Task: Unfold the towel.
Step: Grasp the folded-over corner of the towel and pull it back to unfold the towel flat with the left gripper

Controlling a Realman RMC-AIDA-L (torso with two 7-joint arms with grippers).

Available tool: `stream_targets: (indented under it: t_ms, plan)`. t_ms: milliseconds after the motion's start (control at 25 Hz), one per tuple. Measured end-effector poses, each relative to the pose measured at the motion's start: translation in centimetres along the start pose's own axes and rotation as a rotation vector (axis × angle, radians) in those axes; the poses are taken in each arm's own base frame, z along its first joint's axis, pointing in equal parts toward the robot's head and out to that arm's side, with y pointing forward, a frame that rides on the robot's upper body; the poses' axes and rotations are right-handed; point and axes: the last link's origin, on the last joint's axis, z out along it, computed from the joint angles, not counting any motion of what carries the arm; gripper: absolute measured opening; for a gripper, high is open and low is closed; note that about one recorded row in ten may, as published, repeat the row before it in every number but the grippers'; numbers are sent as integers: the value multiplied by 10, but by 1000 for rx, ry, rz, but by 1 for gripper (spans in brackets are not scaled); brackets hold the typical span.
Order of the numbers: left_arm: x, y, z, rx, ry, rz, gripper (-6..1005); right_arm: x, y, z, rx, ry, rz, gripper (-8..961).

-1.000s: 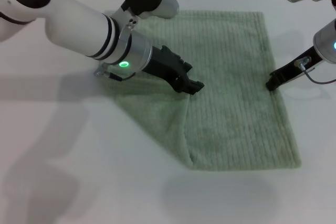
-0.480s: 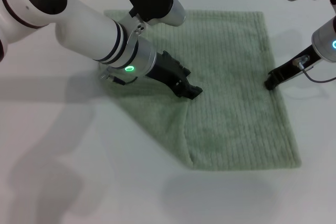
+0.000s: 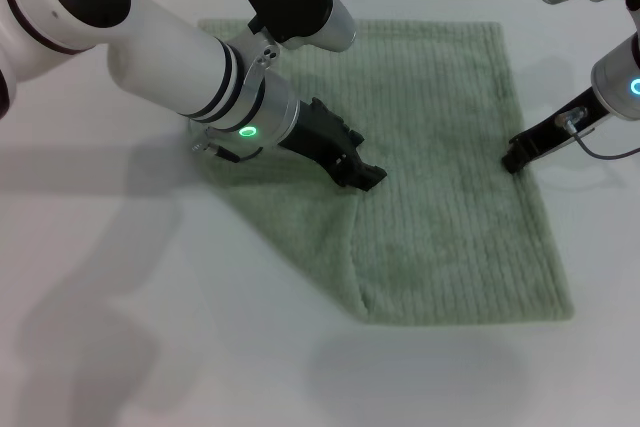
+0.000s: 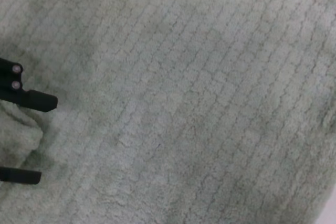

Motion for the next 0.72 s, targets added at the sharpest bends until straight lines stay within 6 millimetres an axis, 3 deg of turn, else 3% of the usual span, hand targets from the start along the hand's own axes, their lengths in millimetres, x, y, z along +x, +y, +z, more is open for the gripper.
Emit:
stream_targets:
  t_ms: [720]
  plan:
    - [-2, 3, 3, -1, -17, 18, 443, 0, 0, 0, -1, 1, 1, -2]
